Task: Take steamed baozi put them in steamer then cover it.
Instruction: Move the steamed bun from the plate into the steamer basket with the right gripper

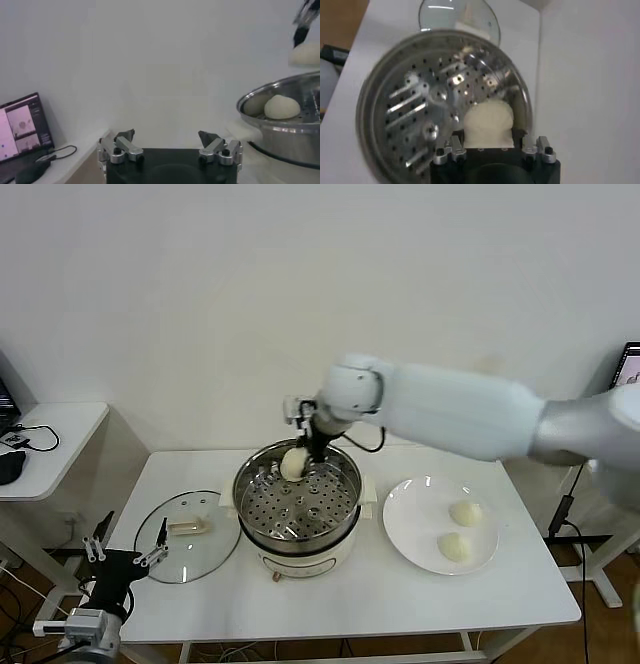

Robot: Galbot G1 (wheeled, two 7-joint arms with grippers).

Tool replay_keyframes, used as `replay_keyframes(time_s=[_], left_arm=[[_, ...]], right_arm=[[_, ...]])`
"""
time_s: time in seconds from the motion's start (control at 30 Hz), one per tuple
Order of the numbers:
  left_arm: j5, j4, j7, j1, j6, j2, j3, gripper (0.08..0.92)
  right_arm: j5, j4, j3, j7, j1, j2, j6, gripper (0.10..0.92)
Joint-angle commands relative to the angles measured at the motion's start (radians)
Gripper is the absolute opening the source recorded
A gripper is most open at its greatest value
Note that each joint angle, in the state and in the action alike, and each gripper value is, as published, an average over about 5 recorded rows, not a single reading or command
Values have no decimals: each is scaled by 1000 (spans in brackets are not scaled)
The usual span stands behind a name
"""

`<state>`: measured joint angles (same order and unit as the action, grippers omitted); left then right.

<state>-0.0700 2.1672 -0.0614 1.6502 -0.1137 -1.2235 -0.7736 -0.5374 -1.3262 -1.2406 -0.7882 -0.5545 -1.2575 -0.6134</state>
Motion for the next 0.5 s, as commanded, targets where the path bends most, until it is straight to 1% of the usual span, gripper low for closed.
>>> replay_keyframes(time_s=[0.03,0.5], left_arm=[[0,1,0,-4,-2,-2,-1,823],[-2,-9,1,-12,-1,1,2,823]], right_arm=[[-19,136,-2,42,129,-202,-78,601],[18,212,10,44,171,-239,-77,602]])
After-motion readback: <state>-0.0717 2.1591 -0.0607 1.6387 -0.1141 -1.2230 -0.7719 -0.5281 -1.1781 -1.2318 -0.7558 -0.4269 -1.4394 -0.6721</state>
